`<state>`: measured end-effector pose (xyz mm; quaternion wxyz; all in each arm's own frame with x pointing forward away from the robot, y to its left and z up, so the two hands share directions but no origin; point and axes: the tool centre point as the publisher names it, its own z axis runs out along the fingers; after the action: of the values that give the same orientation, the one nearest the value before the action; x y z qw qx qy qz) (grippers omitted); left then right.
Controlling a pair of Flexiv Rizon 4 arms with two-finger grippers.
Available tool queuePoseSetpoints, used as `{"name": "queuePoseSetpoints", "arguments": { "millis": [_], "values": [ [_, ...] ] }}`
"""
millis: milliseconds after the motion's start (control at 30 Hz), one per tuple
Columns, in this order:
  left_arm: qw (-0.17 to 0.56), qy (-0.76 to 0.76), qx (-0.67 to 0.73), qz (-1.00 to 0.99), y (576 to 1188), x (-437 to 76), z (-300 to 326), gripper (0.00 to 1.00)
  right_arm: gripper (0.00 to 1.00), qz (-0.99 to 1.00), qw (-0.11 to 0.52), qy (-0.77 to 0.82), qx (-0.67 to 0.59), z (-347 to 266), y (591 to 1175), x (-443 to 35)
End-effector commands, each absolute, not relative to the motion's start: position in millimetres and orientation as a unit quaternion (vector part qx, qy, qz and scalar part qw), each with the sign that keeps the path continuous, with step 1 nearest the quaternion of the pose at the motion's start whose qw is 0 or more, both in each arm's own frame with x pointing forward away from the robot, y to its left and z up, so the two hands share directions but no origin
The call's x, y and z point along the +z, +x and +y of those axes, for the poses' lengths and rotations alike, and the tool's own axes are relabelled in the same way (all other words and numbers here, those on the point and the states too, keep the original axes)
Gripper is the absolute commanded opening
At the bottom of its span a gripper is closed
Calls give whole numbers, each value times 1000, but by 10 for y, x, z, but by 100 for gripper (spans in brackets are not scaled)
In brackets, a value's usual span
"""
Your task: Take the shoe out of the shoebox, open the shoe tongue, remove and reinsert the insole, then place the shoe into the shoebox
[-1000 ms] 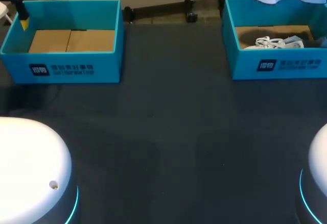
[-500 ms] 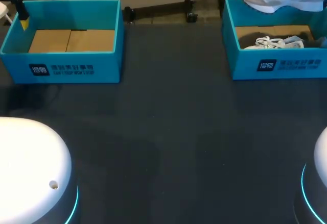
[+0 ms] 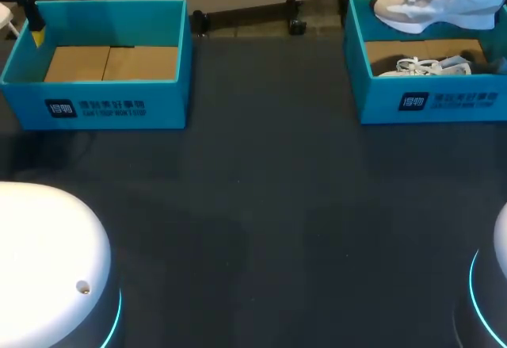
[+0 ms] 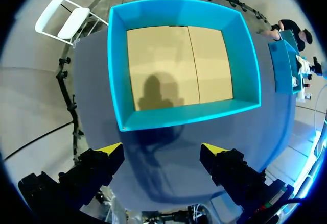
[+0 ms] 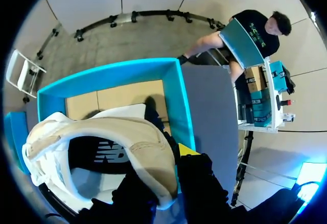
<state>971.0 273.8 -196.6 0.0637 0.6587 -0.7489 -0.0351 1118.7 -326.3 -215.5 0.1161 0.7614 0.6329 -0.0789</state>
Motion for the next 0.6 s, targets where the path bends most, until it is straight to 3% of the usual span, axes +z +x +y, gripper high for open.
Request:
{"name": "queuePoseSetpoints", "arguments": {
  "millis": [33, 600],
  "values": [
    [63, 658, -36, -749, 9707, -1964, 2740, 100, 0, 635, 116, 760, -81, -3242, 11198, -2150],
    [63, 658, -36, -749, 9707, -1964, 2740, 100, 0, 620, 113, 770, -103, -3272, 11326, -2439]
  ]
}}
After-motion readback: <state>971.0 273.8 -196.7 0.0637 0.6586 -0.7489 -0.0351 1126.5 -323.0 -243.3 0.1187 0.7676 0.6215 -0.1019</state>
